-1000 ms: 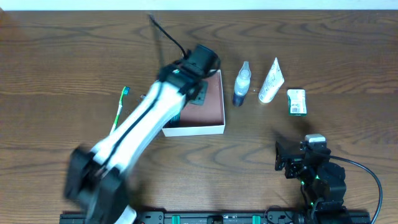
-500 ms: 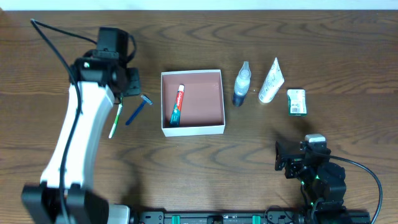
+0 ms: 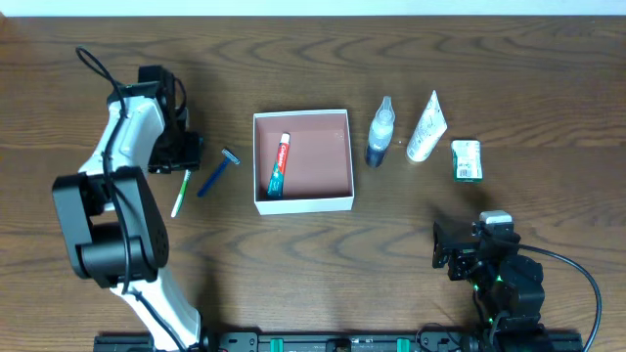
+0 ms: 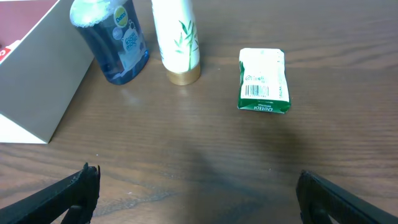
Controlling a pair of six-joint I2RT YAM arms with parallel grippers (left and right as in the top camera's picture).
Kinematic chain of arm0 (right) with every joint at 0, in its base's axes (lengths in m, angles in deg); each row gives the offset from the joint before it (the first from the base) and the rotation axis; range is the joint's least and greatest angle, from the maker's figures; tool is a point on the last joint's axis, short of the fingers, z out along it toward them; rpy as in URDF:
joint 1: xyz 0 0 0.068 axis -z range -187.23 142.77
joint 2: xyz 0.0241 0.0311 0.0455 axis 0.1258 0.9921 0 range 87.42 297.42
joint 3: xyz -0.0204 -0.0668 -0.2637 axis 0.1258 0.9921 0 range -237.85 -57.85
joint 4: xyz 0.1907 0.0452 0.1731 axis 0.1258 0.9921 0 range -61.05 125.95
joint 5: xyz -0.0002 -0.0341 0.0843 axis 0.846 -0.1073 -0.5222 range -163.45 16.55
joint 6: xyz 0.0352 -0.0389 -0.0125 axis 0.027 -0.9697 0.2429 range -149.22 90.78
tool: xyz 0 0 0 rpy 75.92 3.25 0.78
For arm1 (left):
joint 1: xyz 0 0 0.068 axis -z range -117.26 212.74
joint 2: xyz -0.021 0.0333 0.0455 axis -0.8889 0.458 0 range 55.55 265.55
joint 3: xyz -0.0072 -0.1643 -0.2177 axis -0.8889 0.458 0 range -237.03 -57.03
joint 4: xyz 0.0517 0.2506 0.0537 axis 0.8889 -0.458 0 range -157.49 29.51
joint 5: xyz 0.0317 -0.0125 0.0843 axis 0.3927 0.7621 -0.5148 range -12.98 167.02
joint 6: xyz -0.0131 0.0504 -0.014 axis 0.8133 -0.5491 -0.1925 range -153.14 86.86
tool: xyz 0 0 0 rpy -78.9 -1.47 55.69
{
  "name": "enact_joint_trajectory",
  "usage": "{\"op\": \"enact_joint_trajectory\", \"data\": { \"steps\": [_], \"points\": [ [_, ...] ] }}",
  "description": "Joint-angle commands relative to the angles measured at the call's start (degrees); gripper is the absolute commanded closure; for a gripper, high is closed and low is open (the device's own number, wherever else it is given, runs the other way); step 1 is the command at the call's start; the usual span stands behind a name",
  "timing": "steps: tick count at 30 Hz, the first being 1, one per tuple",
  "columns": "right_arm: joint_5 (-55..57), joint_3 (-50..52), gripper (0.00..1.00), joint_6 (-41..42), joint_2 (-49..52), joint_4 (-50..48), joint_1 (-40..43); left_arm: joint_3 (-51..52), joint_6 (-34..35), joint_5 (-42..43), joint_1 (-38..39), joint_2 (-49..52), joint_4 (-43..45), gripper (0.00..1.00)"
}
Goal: Pack container
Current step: 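Move left gripper back and grasp the green toothbrush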
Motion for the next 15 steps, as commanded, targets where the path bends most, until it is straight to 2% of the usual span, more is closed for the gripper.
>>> {"op": "enact_joint_trajectory", "data": {
  "steps": [1, 5, 10, 15],
  "points": [
    [0.37, 0.13, 0.01, -0.98, -0.35, 0.11, 0.70, 0.33, -2.84, 0.76, -1.25, 2.25, 1.05, 0.52],
    [0.37, 0.13, 0.01, -0.98, -0.35, 0.11, 0.70, 0.33, -5.90, 3.56, -1.29, 5.07, 2.12, 0.52],
    [0.37, 0.13, 0.01, -0.98, -0.35, 0.11, 0.70, 0.33, -5.86, 3.67, -1.29, 6.43, 2.62, 0.53],
    [0.37, 0.13, 0.01, -0.98, -0.35, 0.11, 0.70, 0.33, -5.86, 3.67, -1.29, 6.43, 2.99, 0.78]
  ]
}}
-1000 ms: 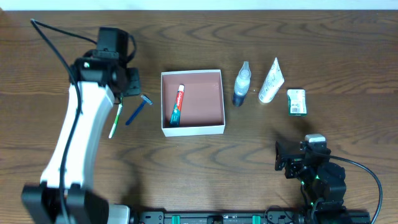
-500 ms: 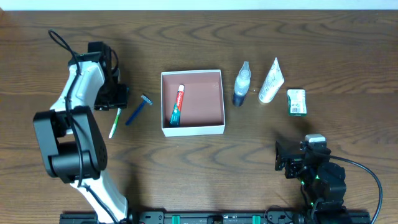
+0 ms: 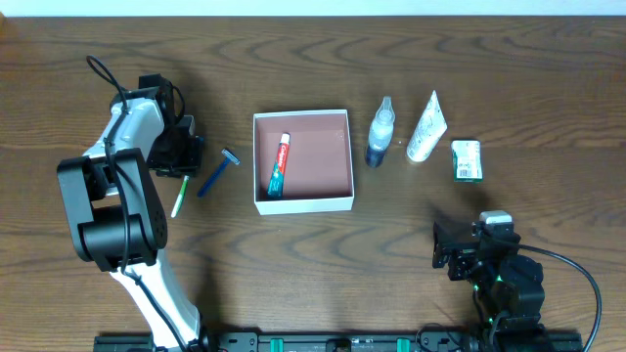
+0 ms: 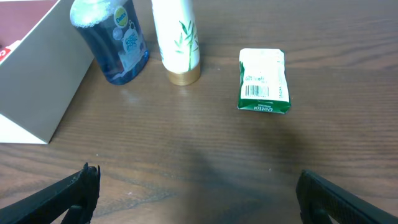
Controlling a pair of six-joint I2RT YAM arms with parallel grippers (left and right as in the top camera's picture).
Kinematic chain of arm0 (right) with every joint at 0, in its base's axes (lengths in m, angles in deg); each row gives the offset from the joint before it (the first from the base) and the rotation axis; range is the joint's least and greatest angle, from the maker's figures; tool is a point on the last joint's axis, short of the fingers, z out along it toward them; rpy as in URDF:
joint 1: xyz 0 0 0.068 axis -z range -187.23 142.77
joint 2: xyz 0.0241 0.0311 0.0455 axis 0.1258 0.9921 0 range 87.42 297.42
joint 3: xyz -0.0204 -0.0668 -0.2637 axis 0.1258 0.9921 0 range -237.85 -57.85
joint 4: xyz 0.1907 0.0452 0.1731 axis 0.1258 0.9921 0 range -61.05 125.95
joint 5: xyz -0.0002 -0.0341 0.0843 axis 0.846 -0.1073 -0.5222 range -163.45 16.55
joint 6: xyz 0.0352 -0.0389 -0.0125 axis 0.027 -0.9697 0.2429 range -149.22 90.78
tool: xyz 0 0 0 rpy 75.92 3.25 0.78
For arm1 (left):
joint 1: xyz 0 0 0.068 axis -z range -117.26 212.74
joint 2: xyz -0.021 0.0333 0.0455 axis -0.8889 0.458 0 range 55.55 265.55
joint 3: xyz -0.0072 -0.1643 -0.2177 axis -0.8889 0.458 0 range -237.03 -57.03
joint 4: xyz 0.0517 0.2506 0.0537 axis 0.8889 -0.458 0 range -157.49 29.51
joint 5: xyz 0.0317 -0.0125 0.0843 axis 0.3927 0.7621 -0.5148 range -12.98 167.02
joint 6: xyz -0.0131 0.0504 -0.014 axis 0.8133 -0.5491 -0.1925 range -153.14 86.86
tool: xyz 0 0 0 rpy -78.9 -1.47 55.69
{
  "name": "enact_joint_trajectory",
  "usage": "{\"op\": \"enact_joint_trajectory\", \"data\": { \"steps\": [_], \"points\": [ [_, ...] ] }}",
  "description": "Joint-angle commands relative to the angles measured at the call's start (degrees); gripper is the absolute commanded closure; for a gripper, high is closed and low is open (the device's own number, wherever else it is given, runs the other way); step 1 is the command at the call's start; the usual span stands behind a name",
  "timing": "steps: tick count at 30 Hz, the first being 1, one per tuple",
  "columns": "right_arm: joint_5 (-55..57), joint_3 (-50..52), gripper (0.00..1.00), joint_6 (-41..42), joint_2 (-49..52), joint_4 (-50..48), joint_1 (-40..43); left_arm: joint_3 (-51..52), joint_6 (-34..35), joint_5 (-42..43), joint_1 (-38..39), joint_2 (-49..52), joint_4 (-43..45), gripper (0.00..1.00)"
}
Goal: Pack container
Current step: 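Move left gripper back and grasp the green toothbrush, then place the toothbrush into the box beside the toothpaste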
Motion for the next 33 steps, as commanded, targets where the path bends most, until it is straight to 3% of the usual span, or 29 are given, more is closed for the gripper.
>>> {"op": "enact_joint_trajectory", "data": {
  "steps": [1, 3, 10, 16, 20, 24, 28, 33],
  "points": [
    [0.37, 0.11, 0.01, -0.98, -0.35, 0.11, 0.70, 0.37, -0.70, 0.07, -0.02, 1.05, -0.07, 0.81],
    [0.37, 0.11, 0.01, -0.98, -0.35, 0.11, 0.70, 0.37, -0.68, 0.07, -0.02, 1.05, -0.52, 0.94],
    [0.37, 0.11, 0.01, -0.98, -0.35, 0.11, 0.70, -2.62, 2.23, 0.09, 0.04, -1.86, -5.55, 0.94],
    [0.37, 0.11, 0.01, -0.98, -0.35, 0.11, 0.70, -8.44, 8.83, 4.07, 3.34, -14.51, -13.27, 0.94],
    [0.37, 0.11, 0.01, -0.98, -0.35, 0.11, 0.70, -8.41, 13.57, 10.25, 9.46, -24.17, -12.04, 0.94],
    [0.37, 0.11, 0.01, -0.98, -0.35, 0.11, 0.70, -8.11, 19.56, 9.86, 17.79, -28.63, -7.98, 0.94],
    [0.37, 0.11, 0.01, -0.98, -0.35, 0.11, 0.70, -5.90, 25.73, 3.80, 24.92, -27.58, -4.17, 0.94],
    [0.37, 0.11, 0.01, -0.98, -0.35, 0.11, 0.70, -1.57, 28.24, -3.10, 30.03, -23.43, 0.00, 0.94]
  ]
}}
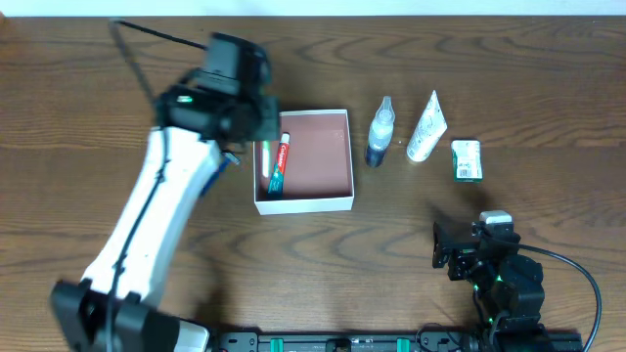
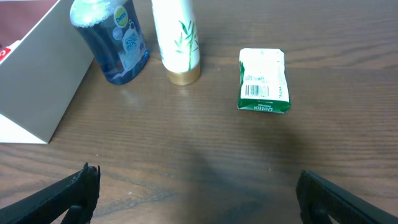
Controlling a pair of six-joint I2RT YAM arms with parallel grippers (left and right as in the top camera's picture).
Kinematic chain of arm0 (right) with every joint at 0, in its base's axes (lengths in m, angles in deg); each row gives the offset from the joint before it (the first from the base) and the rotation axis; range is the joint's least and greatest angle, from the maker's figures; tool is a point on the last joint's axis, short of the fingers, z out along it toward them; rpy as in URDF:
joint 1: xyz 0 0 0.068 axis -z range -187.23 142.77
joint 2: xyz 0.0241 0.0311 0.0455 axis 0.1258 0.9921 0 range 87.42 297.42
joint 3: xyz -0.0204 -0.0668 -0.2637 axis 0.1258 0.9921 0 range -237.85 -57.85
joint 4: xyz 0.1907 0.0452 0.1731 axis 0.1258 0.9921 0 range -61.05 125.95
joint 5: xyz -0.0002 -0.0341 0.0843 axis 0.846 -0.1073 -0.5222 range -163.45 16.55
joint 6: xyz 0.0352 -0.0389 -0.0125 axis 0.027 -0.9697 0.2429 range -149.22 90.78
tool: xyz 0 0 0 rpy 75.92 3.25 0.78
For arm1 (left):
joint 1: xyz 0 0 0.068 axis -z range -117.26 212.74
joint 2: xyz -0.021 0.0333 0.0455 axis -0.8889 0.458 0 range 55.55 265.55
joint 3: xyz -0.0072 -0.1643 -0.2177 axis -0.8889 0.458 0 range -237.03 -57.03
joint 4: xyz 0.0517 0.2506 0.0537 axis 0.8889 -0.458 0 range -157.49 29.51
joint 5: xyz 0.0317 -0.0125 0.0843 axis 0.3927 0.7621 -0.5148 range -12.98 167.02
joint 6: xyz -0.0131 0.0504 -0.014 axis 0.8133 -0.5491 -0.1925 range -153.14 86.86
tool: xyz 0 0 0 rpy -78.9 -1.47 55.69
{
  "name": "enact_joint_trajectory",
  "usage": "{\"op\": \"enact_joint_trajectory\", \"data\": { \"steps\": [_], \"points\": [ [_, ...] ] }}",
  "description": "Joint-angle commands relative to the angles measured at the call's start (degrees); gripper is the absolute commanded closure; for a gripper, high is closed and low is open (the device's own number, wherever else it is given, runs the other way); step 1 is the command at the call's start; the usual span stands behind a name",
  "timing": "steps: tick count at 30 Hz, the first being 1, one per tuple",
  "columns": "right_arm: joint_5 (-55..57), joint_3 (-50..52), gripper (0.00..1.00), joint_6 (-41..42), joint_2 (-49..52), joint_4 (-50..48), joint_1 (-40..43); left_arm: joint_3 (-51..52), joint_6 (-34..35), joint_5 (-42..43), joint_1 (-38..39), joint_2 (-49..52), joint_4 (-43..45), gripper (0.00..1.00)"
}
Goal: Pack container
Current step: 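Place the toothbrush into the box beside the toothpaste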
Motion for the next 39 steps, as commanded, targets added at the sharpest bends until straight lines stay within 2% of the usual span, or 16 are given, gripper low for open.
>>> {"op": "enact_joint_trajectory", "data": {
  "steps": [1, 12, 15, 21, 25, 28, 33, 36, 39],
  "points": [
    [0.37, 0.13, 0.00, -0.98, -0.35, 0.11, 0.70, 3.19, 4.55, -7.54, 2.25, 4.07, 1.16, 0.94],
    [0.37, 0.13, 0.01, -0.98, -0.35, 0.11, 0.70, 4.61, 4.72, -9.79, 2.84, 14.10, 2.14, 0.93],
    [0.37, 0.13, 0.01, -0.98, -0.35, 0.11, 0.70, 4.50, 4.72, -9.51, 2.86, 14.08, 2.12, 0.87],
    [0.37, 0.13, 0.01, -0.98, -0.35, 0.11, 0.70, 0.74, 4.72, -7.32, 2.84, 9.20, -1.05, 0.61],
    [0.37, 0.13, 0.01, -0.98, -0.35, 0.11, 0.70, -1.60, 3.96, -6.32, 2.84, 2.67, -2.89, 0.53],
    [0.37, 0.13, 0.01, -0.98, -0.35, 0.11, 0.70, -1.60, 0.61, -6.95, 2.03, -2.36, -4.04, 0.51],
    [0.37, 0.13, 0.01, -0.98, -0.35, 0.11, 0.70, -1.07, -4.76, -15.39, -3.61, -4.15, -9.35, 0.50],
    [0.37, 0.13, 0.01, -0.98, -0.35, 0.11, 0.70, 1.16, -11.74, -14.80, -8.50, -2.21, -8.81, 0.50],
    [0.37, 0.13, 0.01, -0.98, -0.35, 0.11, 0.70, 2.29, -22.29, -7.82, -12.87, 2.32, -7.82, 0.50]
  ]
}}
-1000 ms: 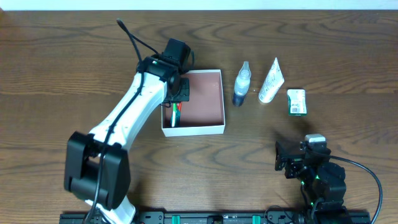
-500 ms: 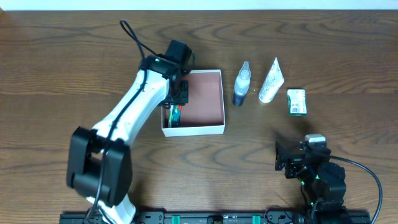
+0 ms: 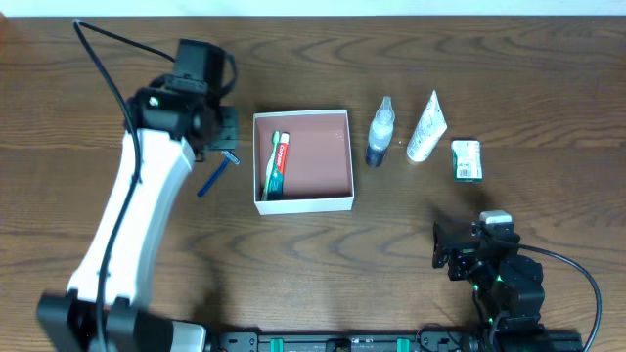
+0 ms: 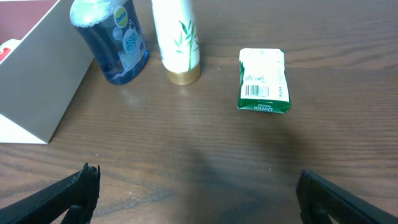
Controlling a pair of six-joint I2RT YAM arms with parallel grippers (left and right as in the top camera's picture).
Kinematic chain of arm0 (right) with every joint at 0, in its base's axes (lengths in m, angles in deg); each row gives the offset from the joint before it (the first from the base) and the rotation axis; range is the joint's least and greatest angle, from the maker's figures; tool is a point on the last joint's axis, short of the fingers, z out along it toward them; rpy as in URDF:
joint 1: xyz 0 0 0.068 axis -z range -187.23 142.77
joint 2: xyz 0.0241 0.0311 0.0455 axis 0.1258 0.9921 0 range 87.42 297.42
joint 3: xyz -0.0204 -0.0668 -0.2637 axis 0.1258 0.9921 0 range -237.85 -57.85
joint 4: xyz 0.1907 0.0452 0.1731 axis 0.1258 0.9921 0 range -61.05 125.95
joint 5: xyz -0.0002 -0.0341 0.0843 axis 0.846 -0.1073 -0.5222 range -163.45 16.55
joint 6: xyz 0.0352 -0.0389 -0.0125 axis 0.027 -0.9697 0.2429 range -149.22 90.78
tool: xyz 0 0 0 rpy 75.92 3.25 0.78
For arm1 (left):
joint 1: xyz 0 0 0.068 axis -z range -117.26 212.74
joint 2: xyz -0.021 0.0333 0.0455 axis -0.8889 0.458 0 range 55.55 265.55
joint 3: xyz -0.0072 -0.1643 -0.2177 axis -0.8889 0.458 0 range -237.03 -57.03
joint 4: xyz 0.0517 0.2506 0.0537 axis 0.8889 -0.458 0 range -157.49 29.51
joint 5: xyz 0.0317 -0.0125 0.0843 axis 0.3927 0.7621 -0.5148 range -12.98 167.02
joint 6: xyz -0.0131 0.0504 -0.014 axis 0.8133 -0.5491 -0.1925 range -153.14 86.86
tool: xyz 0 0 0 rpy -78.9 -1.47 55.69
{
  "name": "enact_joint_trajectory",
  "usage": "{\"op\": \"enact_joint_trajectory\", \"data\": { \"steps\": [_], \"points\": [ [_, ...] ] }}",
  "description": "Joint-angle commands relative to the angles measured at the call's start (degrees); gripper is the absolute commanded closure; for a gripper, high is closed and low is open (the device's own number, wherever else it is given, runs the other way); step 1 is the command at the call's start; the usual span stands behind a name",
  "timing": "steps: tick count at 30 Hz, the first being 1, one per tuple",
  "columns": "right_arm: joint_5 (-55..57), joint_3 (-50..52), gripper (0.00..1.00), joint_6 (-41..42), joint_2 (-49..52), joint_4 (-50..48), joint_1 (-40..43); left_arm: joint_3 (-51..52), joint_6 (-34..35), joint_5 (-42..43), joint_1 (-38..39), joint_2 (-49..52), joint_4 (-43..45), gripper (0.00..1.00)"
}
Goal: Pack container
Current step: 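Place the toothbrush into the box beside the toothpaste, then grasp the blue razor with the left gripper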
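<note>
The white box (image 3: 303, 202) with a reddish floor holds a red-and-teal toothpaste tube (image 3: 279, 168) and a green toothbrush (image 3: 266, 162) along its left wall. A blue razor (image 3: 214, 176) lies on the table left of the box. My left gripper (image 3: 225, 130) hovers just outside the box's left wall, above the razor's head, open and holding nothing. A blue bottle (image 4: 112, 43), a white tube (image 4: 177, 40) and a green soap packet (image 4: 264, 81) stand right of the box. My right gripper (image 4: 199, 199) rests open near the front edge, short of the packet.
The left arm (image 3: 137, 215) stretches diagonally across the table's left side, with its cable looping at the far left. The right arm's base (image 3: 499, 284) sits at the front right.
The green toothbrush was held over the box's left edge by my left gripper. It now lies in the box beside the toothpaste. The gripper has moved left out of the box. The right arm is unchanged.
My left gripper was down at the green toothbrush on the table, left of the razor, and stayed there a moment later. Then it held the toothbrush over the box. Now the toothbrush lies inside and the gripper is beside the box.
</note>
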Motion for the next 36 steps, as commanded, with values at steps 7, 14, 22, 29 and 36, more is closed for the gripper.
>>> {"op": "enact_joint_trajectory", "data": {
  "steps": [7, 14, 22, 29, 36],
  "points": [
    [0.37, 0.11, 0.01, -0.98, -0.35, 0.11, 0.70, 1.92, -17.51, 5.99, -8.02, 15.10, 2.54, 0.50],
    [0.37, 0.11, 0.01, -0.98, -0.35, 0.11, 0.70, 1.95, -22.05, 9.44, -8.96, 23.52, 3.50, 0.50],
    [0.37, 0.11, 0.01, -0.98, -0.35, 0.11, 0.70, 1.99, -22.40, 9.84, -8.96, 30.42, 4.94, 0.57],
    [0.37, 0.11, 0.01, -0.98, -0.35, 0.11, 0.70, 1.99, -22.34, 9.81, -9.03, 31.32, 5.42, 0.89],
    [0.37, 0.11, 0.01, -0.98, -0.35, 0.11, 0.70, 0.35, -16.46, 9.79, -9.03, 27.06, 2.34, 0.94]
  ]
}}
